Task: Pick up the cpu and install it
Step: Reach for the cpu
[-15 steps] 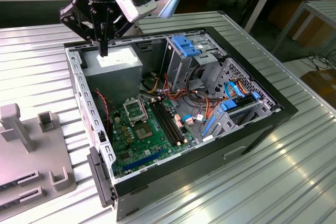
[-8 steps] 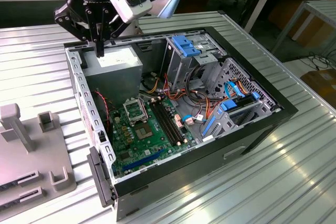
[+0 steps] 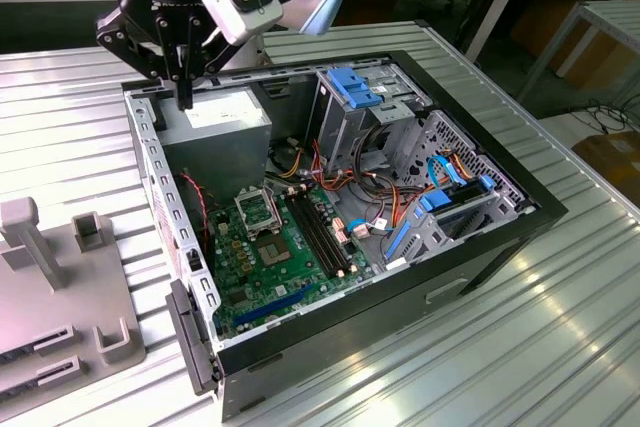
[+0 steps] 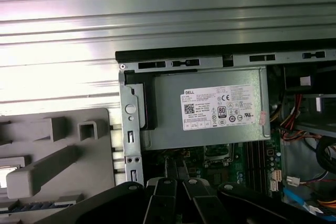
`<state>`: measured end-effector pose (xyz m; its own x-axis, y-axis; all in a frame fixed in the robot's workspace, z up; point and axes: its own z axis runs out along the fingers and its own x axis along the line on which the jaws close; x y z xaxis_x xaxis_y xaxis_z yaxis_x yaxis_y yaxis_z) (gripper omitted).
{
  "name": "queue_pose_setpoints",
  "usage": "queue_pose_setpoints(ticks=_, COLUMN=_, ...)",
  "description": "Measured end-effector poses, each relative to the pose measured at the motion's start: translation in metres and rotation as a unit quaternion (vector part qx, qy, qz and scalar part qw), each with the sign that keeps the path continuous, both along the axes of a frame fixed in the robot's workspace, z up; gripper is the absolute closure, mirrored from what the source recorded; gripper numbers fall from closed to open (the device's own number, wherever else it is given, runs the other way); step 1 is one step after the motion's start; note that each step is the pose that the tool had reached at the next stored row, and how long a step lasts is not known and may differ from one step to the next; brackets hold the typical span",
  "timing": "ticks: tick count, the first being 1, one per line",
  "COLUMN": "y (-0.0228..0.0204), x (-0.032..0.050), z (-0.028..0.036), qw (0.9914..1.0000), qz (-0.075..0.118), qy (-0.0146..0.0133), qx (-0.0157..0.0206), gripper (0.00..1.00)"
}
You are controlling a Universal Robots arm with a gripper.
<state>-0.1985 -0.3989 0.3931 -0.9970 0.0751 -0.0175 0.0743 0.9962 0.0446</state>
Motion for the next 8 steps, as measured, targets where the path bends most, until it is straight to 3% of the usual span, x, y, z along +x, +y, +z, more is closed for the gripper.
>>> queue_pose_setpoints(ticks=8, y=0.0000, x=-0.0018, z=0.0000, qw=1.00000, qz=0.000, qy=0.0000, qx=0.0000, gripper=0.89)
